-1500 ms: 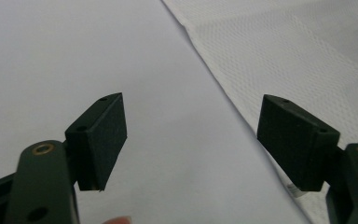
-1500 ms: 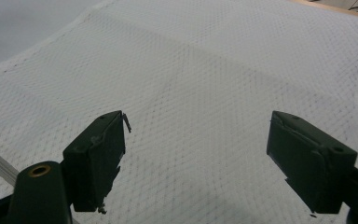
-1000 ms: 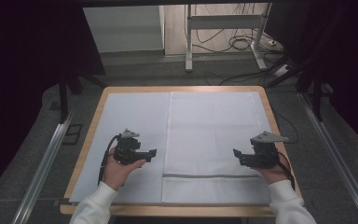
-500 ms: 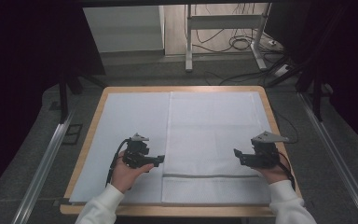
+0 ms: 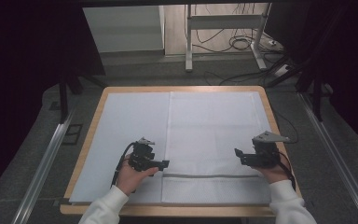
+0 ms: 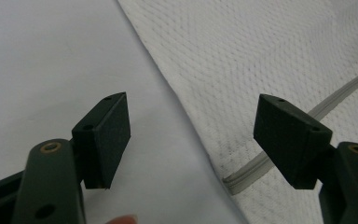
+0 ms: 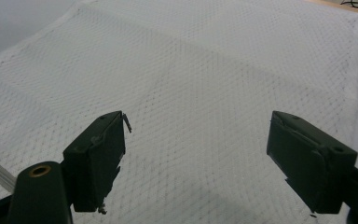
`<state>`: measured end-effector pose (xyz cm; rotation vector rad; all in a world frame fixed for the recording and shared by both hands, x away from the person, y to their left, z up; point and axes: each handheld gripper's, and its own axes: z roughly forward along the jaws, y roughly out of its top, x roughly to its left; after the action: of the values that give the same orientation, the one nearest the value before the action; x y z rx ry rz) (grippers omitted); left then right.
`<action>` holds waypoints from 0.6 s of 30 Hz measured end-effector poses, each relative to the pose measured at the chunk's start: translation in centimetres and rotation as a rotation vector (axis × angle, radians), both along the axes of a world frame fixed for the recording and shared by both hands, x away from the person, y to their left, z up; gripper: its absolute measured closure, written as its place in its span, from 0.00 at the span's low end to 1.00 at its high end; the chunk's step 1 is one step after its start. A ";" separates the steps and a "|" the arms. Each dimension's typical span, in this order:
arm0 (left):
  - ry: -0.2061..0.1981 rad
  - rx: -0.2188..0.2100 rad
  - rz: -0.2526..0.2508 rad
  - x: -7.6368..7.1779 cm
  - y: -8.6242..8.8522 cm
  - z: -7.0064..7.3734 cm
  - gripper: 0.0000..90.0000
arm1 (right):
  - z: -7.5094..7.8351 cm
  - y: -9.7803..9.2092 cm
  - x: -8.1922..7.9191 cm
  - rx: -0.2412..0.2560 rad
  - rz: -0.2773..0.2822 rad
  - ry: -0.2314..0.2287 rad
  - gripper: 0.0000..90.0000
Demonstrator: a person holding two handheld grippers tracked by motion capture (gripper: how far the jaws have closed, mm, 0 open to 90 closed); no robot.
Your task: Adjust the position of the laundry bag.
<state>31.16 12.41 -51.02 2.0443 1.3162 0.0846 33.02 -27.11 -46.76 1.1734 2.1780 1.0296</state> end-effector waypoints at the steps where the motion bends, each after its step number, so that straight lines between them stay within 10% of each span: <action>1: 0.005 0.000 -0.003 0.0 -0.2 -0.2 0.32 | 0.0 0.0 0.0 -0.001 0.001 0.000 0.21; 18: 0.057 -0.004 -0.021 0.3 -1.2 -1.2 0.36 | 0.1 -0.2 0.0 -0.007 -0.013 -0.009 0.21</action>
<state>31.41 11.17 -52.21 2.0708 1.3276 0.0146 32.99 -27.27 -46.65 1.1761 2.1628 1.0193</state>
